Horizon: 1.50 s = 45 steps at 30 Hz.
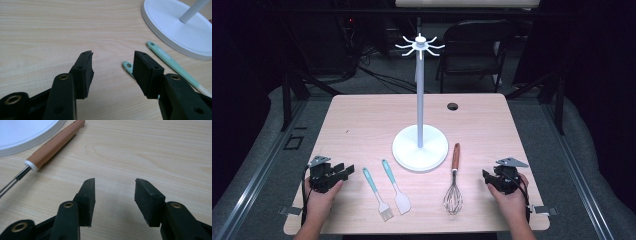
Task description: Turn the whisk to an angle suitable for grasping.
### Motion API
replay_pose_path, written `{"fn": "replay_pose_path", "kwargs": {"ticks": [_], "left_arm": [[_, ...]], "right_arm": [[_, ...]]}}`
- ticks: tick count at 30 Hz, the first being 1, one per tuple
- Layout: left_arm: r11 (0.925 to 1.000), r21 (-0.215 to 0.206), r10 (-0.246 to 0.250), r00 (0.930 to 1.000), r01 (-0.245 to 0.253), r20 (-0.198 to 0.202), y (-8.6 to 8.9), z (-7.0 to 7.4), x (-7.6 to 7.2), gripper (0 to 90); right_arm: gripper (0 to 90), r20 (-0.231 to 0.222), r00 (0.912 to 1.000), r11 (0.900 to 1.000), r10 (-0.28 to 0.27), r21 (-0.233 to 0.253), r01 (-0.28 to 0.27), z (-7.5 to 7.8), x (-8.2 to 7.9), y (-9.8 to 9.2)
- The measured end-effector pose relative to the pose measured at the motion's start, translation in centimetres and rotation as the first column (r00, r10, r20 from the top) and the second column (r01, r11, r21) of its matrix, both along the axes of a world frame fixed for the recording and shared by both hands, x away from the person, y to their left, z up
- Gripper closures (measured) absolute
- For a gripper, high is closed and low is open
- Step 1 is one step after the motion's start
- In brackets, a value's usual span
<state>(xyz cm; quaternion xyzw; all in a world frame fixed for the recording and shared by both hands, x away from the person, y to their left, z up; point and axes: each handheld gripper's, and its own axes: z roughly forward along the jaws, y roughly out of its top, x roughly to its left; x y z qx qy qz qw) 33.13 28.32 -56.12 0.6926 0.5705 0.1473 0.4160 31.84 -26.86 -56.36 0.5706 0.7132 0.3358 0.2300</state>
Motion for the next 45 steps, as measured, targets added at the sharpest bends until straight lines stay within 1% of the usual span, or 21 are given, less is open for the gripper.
{"fn": "replay_pose_path", "kwargs": {"ticks": [2,3,4,5,6,9,14,17,18,19,22,24,27,29,32,33,36,39,41,43,45], "left_arm": [[1.0,0.006,-0.005,0.9999,0.005,-0.01,-0.1,0.1,-0.1,51.5],[0.9999,0.008,-0.009,0.9999,0.009,-0.01,-0.1,0.2,-0.1,52.1],[1.0,0.003,-0.007,1.0,0.007,-0.002,-0.1,0.2,-0.1,52.4],[1.0,0.003,-0.007,1.0,0.007,-0.002,-0.1,0.2,-0.1,53.0],[1.0,0.0,-0.008,1.0,0.008,-0.003,-0.2,0.2,-0.2,54.0],[0.9997,-0.02,-0.011,0.9999,0.012,0.002,-0.3,0.2,-0.2,54.5],[0.9998,-0.014,-0.015,0.9999,0.015,0.006,-0.4,0.1,-0.3,54.5],[0.9998,-0.006,-0.021,0.9998,0.021,0.001,-0.3,0.1,-0.4,54.5],[0.9997,-0.001,-0.024,0.9997,0.024,-0.007,-0.3,0.2,-0.5,54.5],[0.9999,0.001,-0.016,0.9999,0.016,0.004,-0.4,0.1,-0.5,54.4],[0.9996,0.01,-0.025,0.9997,0.025,-0.006,-0.5,0.1,-0.5,54.4],[0.9995,0.017,-0.026,0.9997,0.026,-0.002,-0.7,0.1,-0.6,54.1],[0.9997,0.01,-0.02,0.9998,0.02,-0.001,-0.7,0.1,-0.6,54.1],[0.9997,0.008,-0.025,0.9996,0.025,-0.014,-0.7,0.0,-0.6,54.1],[0.9996,0.001,-0.026,0.9995,0.027,-0.019,-0.7,0.0,-0.6,54.2],[0.9996,-0.003,-0.028,0.9994,0.028,-0.021,-0.7,0.0,-0.7,54.2],[0.9996,0.0,-0.027,0.9995,0.027,-0.014,-0.9,-0.1,-0.7,53.8],[0.9996,0.002,-0.028,0.9994,0.028,-0.018,-0.9,-0.1,-0.7,53.4],[0.9997,0.002,-0.026,0.9995,0.026,-0.018,-0.8,-0.1,-0.7,53.3],[0.9996,0.001,-0.027,0.9995,0.027,-0.016,-0.8,-0.1,-0.8,53.0],[0.9996,0.001,-0.027,0.9995,0.027,-0.017,-0.7,-0.1,-0.8,52.8]], "right_arm": [[56.2,-0.005,1.0,1.0,0.007,0.013,-0.007,0.2,-0.1,0.0],[56.6,-0.01,0.9999,1.0,0.012,0.026,-0.011,0.4,-0.1,0.1],[57.1,-0.012,0.9998,1.0,0.013,0.026,-0.013,0.5,-0.2,0.1],[57.7,-0.004,0.9999,0.999,0.015,0.037,-0.015,0.5,-0.2,0.3],[58.0,-0.007,0.9996,0.999,0.026,0.038,-0.026,0.6,-0.3,0.4],[59.9,0.0,0.9994,0.997,0.034,0.063,-0.034,0.8,-0.4,0.6],[61.2,0.01,0.9993,0.995,0.036,0.088,-0.037,1.3,-0.5,0.6],[61.5,-0.002,0.9995,0.992,0.03,0.119,-0.03,1.4,-0.3,0.4],[61.5,-0.005,0.9995,0.991,0.031,0.131,-0.03,1.4,-0.3,0.4],[61.4,-0.006,0.9995,0.99,0.032,0.138,-0.031,1.4,-0.2,0.4],[60.2,-0.007,0.9996,0.99,0.027,0.138,-0.026,1.4,-0.1,0.6],[59.8,-0.02,0.9994,0.99,0.029,0.14,-0.026,1.2,0.2,0.7],[60.2,-0.045,0.9981,0.988,0.042,0.149,-0.035,1.2,0.7,1.0],[60.5,-0.064,0.9961,0.987,0.062,0.149,-0.052,1.2,1.2,1.4],[61.5,-0.079,0.9936,0.986,0.08,0.153,-0.068,1.4,1.7,2.0],[61.5,-0.079,0.9931,0.984,0.086,0.16,-0.073,1.4,1.9,2.2],[61.6,-0.109,0.9897,0.975,0.093,0.212,-0.069,1.8,2.5,2.7],[61.1,-0.132,0.9858,0.96,0.104,0.271,-0.066,1.9,3.5,3.3],[60.0,-0.134,0.9848,0.956,0.11,0.285,-0.068,1.9,4.0,3.7],[59.1,-0.157,0.9798,0.955,0.124,0.285,-0.075,1.9,4.5,4.0],[58.3,-0.162,0.9786,0.951,0.128,0.299,-0.075,1.8,4.9,4.4]]}}
